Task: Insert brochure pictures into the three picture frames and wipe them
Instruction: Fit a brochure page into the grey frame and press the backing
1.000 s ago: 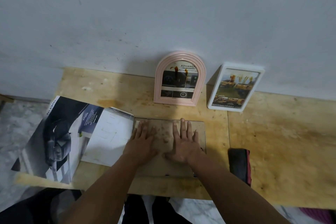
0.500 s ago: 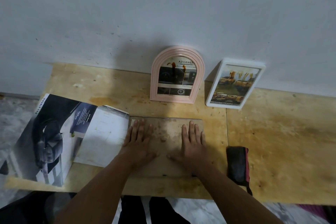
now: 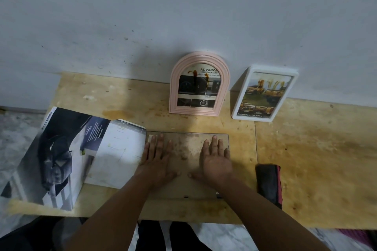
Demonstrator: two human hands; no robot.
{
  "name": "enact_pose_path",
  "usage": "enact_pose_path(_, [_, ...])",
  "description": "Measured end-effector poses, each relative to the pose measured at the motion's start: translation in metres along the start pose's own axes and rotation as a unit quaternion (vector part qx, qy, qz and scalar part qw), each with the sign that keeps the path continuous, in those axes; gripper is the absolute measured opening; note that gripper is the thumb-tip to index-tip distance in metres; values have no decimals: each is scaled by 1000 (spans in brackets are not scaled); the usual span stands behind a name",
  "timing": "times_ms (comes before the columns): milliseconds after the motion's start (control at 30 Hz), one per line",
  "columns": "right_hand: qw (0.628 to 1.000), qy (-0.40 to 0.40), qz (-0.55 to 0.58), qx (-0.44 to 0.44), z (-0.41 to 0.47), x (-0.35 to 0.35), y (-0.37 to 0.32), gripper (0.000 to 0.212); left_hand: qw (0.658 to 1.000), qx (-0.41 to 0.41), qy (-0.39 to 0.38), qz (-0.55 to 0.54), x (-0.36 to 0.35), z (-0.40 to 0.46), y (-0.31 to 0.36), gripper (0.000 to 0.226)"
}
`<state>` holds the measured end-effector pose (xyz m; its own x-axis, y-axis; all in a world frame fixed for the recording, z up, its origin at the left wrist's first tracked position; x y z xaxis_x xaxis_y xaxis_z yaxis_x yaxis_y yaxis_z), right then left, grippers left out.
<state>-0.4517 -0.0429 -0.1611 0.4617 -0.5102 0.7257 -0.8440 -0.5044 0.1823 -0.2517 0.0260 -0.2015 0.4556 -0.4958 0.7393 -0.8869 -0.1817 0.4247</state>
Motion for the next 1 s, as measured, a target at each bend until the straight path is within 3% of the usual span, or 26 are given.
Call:
enact_pose_path(267, [999, 28, 45, 10, -14, 1, 9, 128, 1000, 7, -19, 7, 15, -4, 7, 110])
enact_pose_path(400, [997, 65, 43, 2, -34, -11, 1, 104, 999, -21, 28, 39, 27, -23, 1, 83])
enact_pose_path(467, [997, 65, 37, 8, -45, -18, -5, 97, 998, -10, 13, 57, 18, -39, -9, 88])
enact_pose_path(1000, [997, 19, 69, 14, -57, -39, -1, 102, 999, 23, 45, -13, -8, -88, -52, 93])
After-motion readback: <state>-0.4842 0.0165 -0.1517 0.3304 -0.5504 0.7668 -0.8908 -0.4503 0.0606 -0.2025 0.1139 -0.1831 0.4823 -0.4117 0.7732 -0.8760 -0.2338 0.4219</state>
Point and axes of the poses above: each hand's wrist, its own z-axis towards the middle knuckle, its own x-axis out of the back of the hand, y = z × x, the point moved 5 cm from there along z, towards the middle knuckle, and after that the axes turned 14 degrees about -z, right-handed, at the moved point
